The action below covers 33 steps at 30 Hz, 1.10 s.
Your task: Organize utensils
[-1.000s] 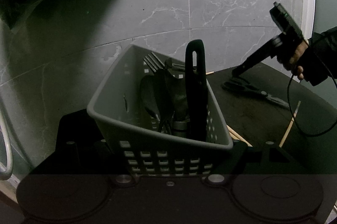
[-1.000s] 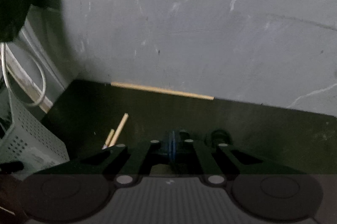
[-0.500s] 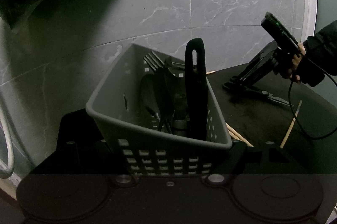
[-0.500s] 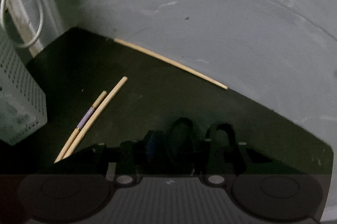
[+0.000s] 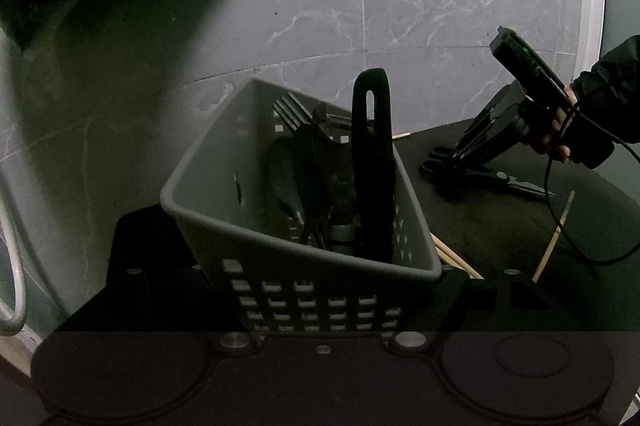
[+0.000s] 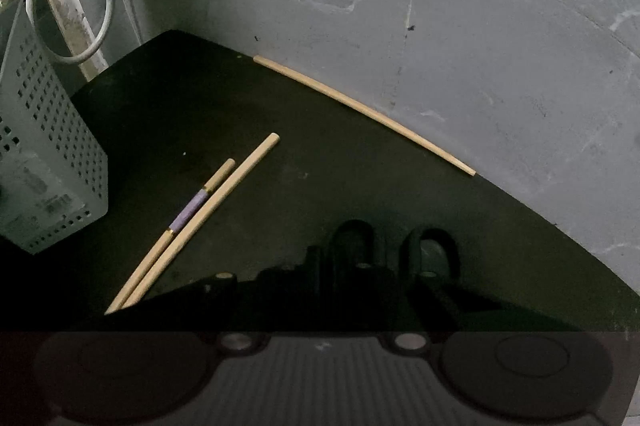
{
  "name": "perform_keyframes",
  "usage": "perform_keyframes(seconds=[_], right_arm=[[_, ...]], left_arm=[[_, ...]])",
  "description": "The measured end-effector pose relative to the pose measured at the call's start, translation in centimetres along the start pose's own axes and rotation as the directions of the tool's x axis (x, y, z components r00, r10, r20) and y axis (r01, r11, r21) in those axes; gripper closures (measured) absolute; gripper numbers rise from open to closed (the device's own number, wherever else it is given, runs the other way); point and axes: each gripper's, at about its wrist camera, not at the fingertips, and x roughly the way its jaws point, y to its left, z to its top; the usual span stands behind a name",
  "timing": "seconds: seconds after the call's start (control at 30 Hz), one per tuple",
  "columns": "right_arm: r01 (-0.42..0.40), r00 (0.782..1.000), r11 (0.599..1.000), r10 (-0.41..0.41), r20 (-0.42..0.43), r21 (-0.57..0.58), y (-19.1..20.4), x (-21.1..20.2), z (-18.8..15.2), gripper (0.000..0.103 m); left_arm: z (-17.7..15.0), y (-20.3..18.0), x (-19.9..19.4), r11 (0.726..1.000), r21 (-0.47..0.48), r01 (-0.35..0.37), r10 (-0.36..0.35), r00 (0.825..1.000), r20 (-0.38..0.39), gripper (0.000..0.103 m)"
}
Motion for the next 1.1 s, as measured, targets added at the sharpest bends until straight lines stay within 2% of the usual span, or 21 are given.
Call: perform_keyframes(seconds=[0.1, 0.13, 0.23, 0.27, 0.43, 0.57, 0.73, 0.93, 1.1], right_arm=[[0.024, 1.000, 1.000, -0.024, 0.006, 0.010, 0.2, -0.2, -0.1, 0.097], [0.032, 0.999, 0.999, -0.032, 0.005, 0.016, 0.3, -0.4, -0.3, 0.090], [0.021, 1.000, 0.999, -0.021, 0.010, 0.026, 0.2, -1.8, -0.9, 0.055], [0.035, 0.999, 0.999, -0.035, -0.002, 0.026, 0.1, -2.2, -1.2, 0.052], [0.106, 0.993, 0.993, -0.103, -0.060, 0.050, -0.7, -3.4, -3.1, 0.053], [0.147, 0.987, 0.982, -0.137, -0.089, 0.122, -1.4, -3.2, -3.3, 0.053], [0.141, 0.989, 0.970, -0.128, -0.077, 0.199, -1.7, -2.3, -3.0, 0.052], [0.142, 0.990, 0.969, -0.133, -0.056, 0.202, -1.3, -2.5, -3.3, 0.059], [0.110, 0.994, 0.960, -0.103, -0.038, 0.258, -2.3, -2.4, -3.4, 0.062]], left_arm=[[0.1, 0.1, 0.0, 1.000, 0.000, 0.002, -0.002, 1.000, 0.000, 0.025], [0.1, 0.1, 0.0, 1.000, 0.001, 0.003, -0.003, 1.000, 0.000, 0.025], [0.1, 0.1, 0.0, 1.000, 0.002, 0.003, -0.003, 1.000, 0.001, 0.025], [0.1, 0.1, 0.1, 1.000, 0.002, 0.004, -0.004, 1.000, 0.002, 0.025], [0.0, 0.2, 0.2, 1.000, -0.005, 0.010, -0.010, 1.000, 0.006, 0.025], [-0.1, 0.3, 0.2, 1.000, -0.002, 0.016, -0.016, 1.000, 0.007, 0.025], [-0.1, 0.3, 0.1, 1.000, 0.005, 0.017, -0.017, 1.000, 0.007, 0.025], [-0.1, 0.2, 0.2, 1.000, 0.003, 0.019, -0.019, 1.000, 0.007, 0.025], [-0.1, 0.3, 0.2, 1.000, 0.006, 0.023, -0.023, 1.000, 0.009, 0.025]])
